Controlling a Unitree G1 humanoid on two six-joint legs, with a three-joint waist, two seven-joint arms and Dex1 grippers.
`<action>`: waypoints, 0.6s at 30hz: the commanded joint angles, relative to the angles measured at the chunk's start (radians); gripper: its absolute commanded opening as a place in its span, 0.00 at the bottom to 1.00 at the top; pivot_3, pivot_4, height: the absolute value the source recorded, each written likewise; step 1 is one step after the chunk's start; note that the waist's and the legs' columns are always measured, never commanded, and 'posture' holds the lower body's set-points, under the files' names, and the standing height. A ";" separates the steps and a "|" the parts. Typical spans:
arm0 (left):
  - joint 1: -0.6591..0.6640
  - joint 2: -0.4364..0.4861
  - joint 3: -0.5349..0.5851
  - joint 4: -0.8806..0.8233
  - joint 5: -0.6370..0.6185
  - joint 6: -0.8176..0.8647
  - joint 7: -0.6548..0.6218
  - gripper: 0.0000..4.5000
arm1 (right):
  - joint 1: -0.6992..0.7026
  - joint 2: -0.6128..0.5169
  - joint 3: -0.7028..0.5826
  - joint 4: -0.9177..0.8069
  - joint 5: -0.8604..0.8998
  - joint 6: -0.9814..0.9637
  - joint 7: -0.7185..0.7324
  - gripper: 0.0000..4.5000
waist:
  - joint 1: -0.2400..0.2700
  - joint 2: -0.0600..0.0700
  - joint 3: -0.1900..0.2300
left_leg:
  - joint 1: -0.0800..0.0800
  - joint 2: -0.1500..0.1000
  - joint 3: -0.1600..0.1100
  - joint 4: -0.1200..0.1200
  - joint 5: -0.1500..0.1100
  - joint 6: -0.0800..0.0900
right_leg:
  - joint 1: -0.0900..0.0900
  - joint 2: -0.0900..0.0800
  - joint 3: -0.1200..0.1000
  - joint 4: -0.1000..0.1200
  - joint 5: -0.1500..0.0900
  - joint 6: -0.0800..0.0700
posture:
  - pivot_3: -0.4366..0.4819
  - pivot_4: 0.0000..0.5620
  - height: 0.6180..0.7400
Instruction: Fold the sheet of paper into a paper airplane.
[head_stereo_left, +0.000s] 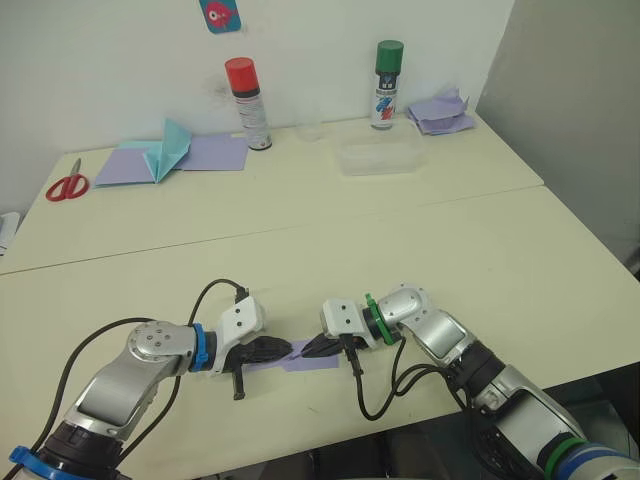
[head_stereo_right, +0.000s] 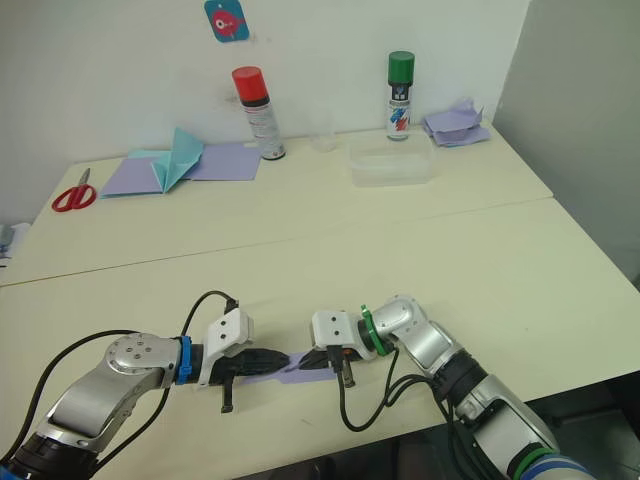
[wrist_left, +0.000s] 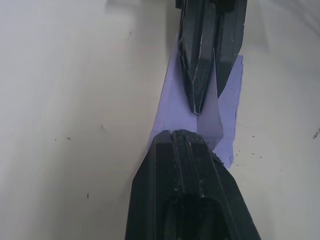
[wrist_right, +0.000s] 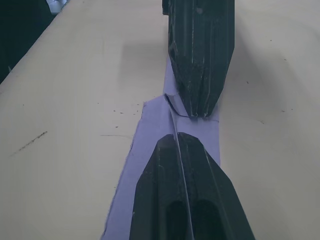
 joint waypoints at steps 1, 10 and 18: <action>0.002 0.010 -0.012 0.064 0.033 0.030 0.001 0.00 | 0.022 -0.025 -0.002 0.000 -0.018 0.019 0.019 0.01 | 0.000 0.000 0.000 | 0.001 0.000 0.000 0.000 0.000 0.000 | 0.001 0.000 0.000 0.000 0.000 0.000 | 0.48 0.27 1.00; -0.003 0.003 -0.045 0.078 0.045 0.029 -0.018 0.00 | 0.021 -0.182 -0.054 -0.229 0.114 0.173 0.213 0.68 | 0.001 0.000 0.000 | 0.002 0.000 0.000 0.000 -0.002 0.003 | 0.004 0.000 -0.001 -0.003 0.000 0.000 | 0.48 0.27 1.00; 0.005 0.008 -0.059 0.080 0.066 0.003 -0.029 0.00 | -0.027 -0.104 -0.217 -0.254 0.231 0.382 0.056 0.53 | 0.001 0.001 0.000 | 0.003 0.001 -0.001 0.000 -0.003 0.004 | 0.005 -0.003 -0.001 -0.003 0.000 0.000 | 0.48 0.27 1.00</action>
